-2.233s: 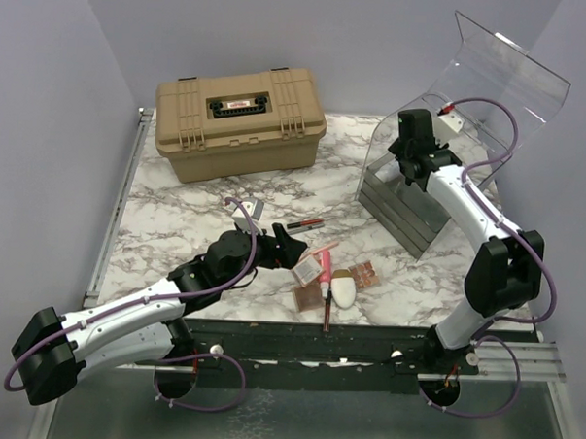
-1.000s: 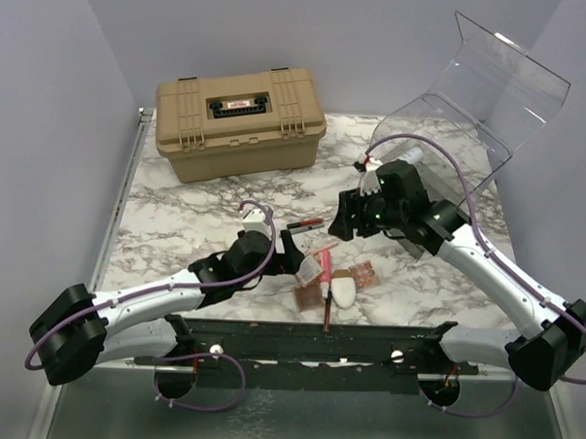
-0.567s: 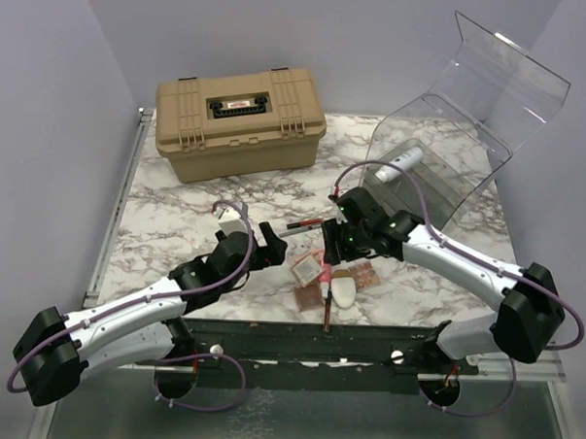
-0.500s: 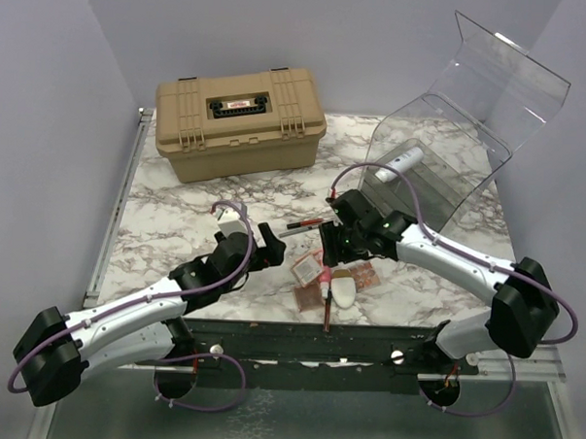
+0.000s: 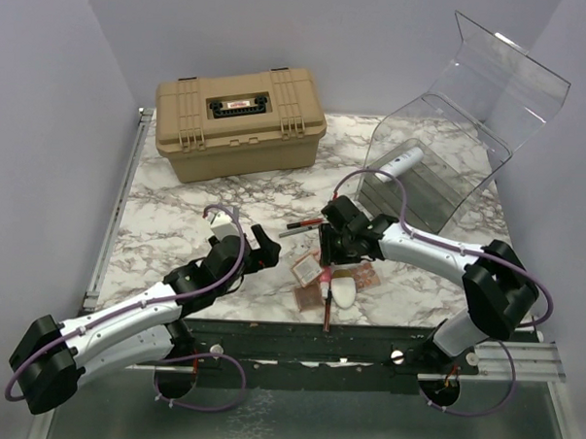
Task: Organize the makeup
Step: Pick up the makeup from the center of the board.
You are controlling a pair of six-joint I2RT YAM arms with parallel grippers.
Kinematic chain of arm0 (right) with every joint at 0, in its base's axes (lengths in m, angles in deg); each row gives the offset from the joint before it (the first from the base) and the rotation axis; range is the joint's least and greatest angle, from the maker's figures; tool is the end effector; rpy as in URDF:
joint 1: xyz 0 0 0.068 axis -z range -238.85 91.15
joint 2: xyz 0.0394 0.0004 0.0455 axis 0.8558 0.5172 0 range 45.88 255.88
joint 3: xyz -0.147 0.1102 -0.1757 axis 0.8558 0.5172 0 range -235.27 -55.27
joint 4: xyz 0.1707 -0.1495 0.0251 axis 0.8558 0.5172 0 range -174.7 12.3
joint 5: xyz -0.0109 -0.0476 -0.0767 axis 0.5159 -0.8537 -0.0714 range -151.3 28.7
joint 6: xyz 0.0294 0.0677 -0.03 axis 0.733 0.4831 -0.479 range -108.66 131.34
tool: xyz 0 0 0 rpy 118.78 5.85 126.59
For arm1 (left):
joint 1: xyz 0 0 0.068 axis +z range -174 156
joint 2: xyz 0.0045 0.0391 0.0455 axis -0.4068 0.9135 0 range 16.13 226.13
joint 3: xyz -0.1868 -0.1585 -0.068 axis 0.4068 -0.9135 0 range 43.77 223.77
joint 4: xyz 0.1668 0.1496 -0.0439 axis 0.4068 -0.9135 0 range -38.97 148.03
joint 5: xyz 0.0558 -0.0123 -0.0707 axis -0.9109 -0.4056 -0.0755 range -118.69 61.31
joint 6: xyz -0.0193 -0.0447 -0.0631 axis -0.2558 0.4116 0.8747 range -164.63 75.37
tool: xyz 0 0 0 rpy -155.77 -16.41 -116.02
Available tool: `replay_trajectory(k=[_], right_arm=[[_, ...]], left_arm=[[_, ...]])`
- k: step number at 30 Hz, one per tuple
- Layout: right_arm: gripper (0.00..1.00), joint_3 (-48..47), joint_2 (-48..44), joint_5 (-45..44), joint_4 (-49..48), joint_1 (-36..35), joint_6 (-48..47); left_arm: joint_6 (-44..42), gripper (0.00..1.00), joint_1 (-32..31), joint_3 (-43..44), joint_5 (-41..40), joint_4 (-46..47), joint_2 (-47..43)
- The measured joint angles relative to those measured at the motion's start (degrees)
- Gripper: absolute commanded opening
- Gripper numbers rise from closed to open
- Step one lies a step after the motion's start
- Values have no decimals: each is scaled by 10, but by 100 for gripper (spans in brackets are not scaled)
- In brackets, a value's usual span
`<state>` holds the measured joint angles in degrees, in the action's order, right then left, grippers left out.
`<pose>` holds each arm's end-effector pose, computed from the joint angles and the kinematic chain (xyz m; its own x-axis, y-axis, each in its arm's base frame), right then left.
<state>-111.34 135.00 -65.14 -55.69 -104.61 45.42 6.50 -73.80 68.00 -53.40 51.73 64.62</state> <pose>0.2065 0.2053 0.1685 -0.8988 -0.1214 -0.4211 -0.2284 0.9499 0.2136 0.1450 -0.1271 0.1962 -0.5652 -0.4269 -0.7059 0.0341 0.8429 -0.5370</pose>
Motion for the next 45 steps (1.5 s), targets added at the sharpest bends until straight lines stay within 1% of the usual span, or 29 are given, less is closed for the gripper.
replay_trajectory(k=[9,18,30,32,36,40,45], right_arm=[[53,4,21,-12,-18,0,27],[50,8,40,-10,-27,0,30],[49,9,54,-4,-38,0,31],[43,9,58,-2,-41,0,31],[35,9,62,3,-45,-3,34],[31,9,62,7,-49,-5,35],[31,9,50,7,-49,-5,37]], left_arm=[[3,94,6,-4,3,0,0],[3,94,6,-4,11,0,11],[3,94,7,-4,18,0,23],[3,94,7,-4,19,0,23],[3,94,7,-4,22,0,23],[3,94,9,-4,23,0,23],[3,94,11,-4,25,0,26]])
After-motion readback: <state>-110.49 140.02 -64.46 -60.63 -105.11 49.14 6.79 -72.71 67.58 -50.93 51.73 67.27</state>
